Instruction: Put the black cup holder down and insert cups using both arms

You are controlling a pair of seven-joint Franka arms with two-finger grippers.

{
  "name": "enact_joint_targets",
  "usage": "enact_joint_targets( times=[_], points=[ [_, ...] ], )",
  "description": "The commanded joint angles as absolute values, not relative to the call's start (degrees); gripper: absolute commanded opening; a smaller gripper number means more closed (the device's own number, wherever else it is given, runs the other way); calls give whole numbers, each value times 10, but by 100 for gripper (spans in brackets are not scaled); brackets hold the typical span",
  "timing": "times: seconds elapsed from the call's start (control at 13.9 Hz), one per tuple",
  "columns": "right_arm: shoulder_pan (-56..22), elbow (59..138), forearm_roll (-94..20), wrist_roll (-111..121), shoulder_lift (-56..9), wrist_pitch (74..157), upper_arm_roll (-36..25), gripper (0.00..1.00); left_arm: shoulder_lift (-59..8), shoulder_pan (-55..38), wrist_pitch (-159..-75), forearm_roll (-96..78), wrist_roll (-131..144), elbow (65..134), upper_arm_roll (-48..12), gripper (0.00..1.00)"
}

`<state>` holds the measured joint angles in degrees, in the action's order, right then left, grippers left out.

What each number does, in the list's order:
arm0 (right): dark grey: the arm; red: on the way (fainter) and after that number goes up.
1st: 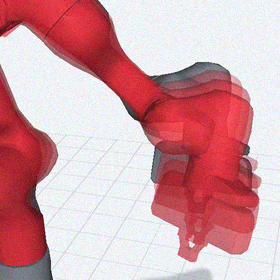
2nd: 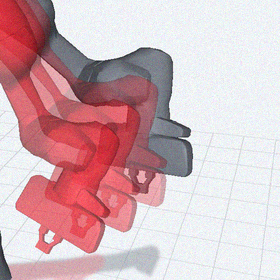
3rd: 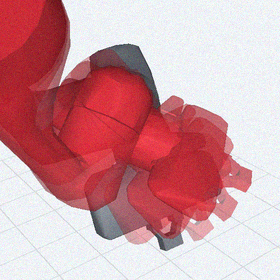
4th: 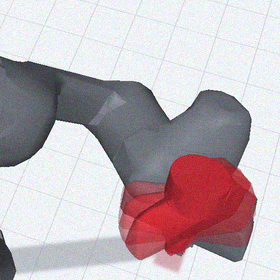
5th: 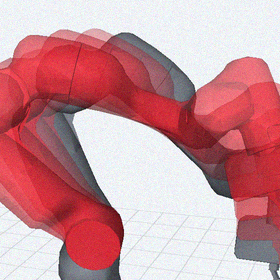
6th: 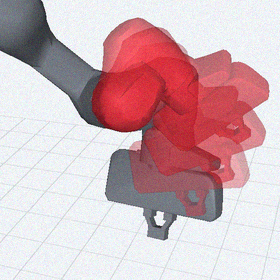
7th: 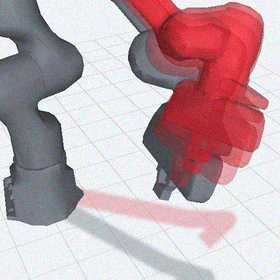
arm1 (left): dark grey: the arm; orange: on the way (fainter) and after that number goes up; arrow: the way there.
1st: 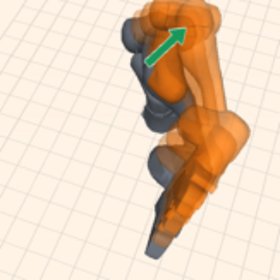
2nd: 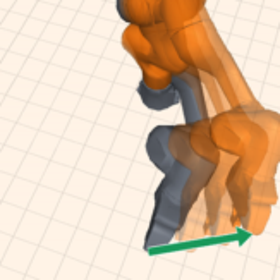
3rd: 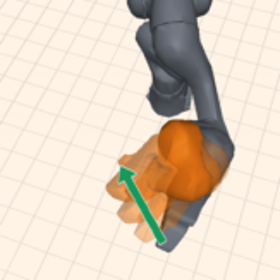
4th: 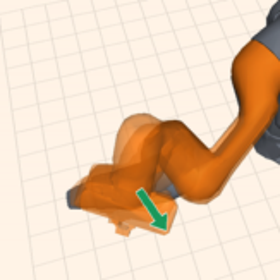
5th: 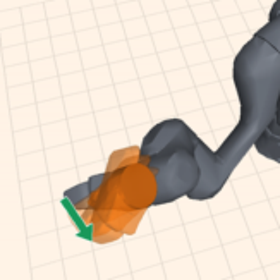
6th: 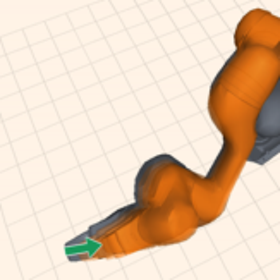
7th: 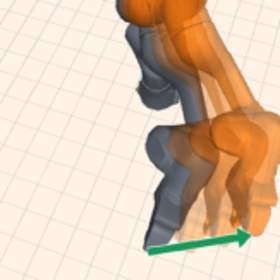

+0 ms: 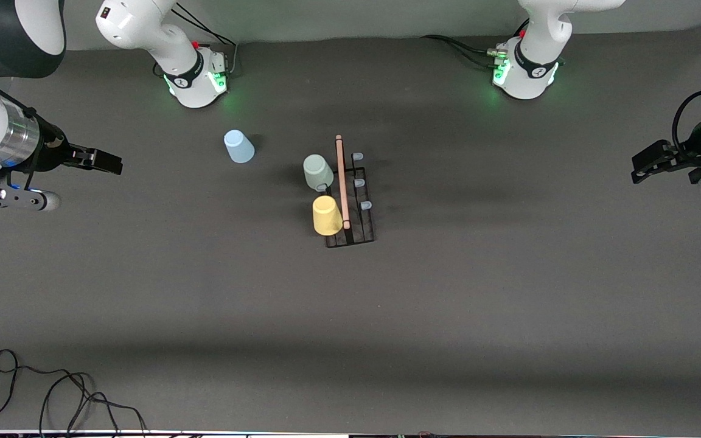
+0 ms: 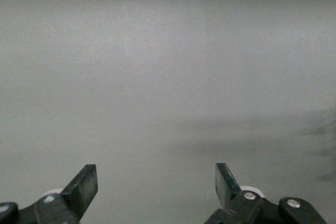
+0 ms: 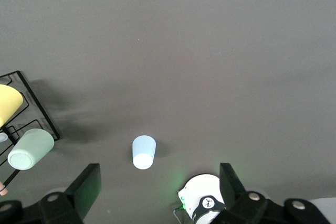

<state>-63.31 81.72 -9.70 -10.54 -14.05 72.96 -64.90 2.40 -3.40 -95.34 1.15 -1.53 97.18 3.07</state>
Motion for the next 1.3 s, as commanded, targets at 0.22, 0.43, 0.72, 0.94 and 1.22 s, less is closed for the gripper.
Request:
enact_joint_targets(
  times=[0.22, 0.43, 0.72, 0.94, 1.22],
  points=[
    [-509, 794, -87, -96, -144, 714, -538, 100, 42, -39, -963, 15, -11, 991, 33, 100],
    [-377, 779, -82, -104, -129, 706, -396, 100, 42, -40, -961, 15, -4, 991, 33, 100],
    [-236, 780, -50, -104, -103, 706, -244, 100, 42, -40, -960, 15, -4, 991, 33, 100],
    [-148, 782, -34, -104, -93, 706, -147, 100, 42, -40, -960, 15, -3, 991, 32, 100],
    [-45, 785, -26, -105, -85, 706, -41, 100, 42, -40, -955, 11, -3, 988, 32, 100]
  ],
)
